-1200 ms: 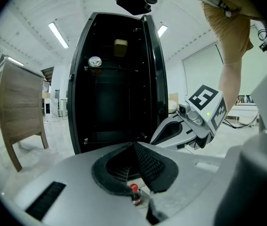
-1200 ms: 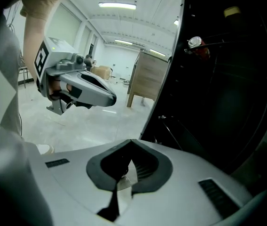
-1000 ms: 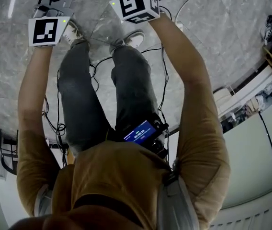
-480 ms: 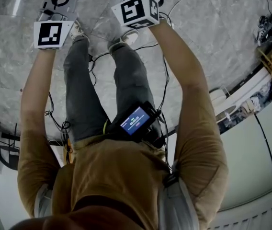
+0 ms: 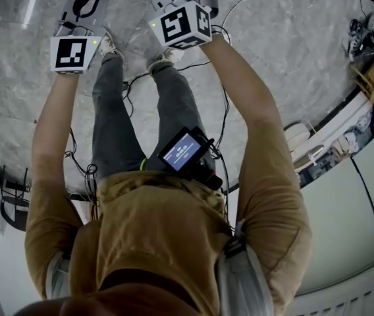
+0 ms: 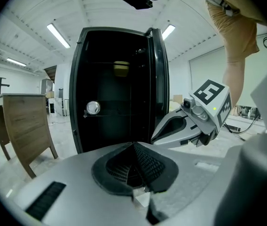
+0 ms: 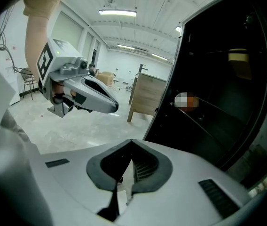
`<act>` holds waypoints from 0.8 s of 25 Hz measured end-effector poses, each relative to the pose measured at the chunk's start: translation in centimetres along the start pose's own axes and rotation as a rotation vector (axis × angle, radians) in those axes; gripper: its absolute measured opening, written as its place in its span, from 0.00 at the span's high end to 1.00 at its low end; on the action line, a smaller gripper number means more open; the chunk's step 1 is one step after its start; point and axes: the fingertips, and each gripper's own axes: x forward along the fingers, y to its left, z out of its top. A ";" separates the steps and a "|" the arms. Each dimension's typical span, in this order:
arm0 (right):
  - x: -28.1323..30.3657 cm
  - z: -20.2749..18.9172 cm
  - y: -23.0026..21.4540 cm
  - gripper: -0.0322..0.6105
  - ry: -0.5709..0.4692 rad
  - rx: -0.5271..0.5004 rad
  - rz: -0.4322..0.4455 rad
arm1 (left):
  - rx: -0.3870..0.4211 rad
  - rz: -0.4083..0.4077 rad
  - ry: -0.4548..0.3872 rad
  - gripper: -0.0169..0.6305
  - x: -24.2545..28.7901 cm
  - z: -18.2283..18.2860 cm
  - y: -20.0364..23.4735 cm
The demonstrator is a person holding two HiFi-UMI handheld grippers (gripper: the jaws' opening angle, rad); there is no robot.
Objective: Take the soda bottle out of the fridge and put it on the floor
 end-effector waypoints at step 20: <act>-4.9 5.8 0.4 0.95 -0.003 0.011 -0.095 | -0.018 0.034 -0.121 0.97 -4.4 7.6 1.7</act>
